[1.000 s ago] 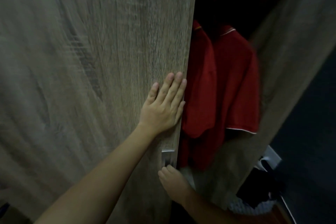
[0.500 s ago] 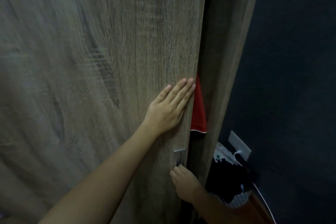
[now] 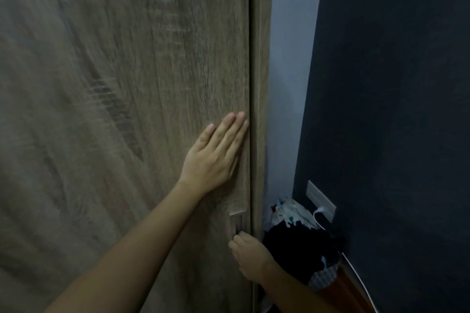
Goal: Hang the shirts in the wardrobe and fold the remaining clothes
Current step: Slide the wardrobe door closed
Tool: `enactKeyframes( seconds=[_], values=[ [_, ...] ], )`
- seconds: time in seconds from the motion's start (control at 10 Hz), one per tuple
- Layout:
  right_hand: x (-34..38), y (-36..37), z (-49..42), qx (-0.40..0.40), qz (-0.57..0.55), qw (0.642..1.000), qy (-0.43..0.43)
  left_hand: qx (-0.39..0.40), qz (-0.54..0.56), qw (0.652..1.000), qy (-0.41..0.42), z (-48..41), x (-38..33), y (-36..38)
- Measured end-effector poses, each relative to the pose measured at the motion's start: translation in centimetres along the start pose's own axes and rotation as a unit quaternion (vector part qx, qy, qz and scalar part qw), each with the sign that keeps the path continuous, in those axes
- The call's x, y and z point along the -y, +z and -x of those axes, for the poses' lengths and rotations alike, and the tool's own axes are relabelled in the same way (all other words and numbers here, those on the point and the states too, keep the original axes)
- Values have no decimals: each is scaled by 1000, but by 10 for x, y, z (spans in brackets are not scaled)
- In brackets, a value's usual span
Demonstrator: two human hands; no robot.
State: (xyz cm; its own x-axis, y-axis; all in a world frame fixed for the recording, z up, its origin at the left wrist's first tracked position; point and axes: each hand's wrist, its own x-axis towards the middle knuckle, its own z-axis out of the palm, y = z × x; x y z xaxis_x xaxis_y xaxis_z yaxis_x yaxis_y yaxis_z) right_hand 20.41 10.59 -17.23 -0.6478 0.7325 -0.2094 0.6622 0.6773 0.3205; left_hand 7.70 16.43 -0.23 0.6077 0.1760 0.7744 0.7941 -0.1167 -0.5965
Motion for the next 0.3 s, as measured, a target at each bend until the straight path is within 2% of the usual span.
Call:
enactKeyframes(
  seconds=[0.1, 0.3],
  values=[
    [0, -10, 5, 4, -9, 1000, 2, -2, 26, 1000, -9, -3, -5, -4],
    [3, -32, 16, 50, -38, 998, -2, 44, 129, 990, -40, 0, 7, -42]
  ],
)
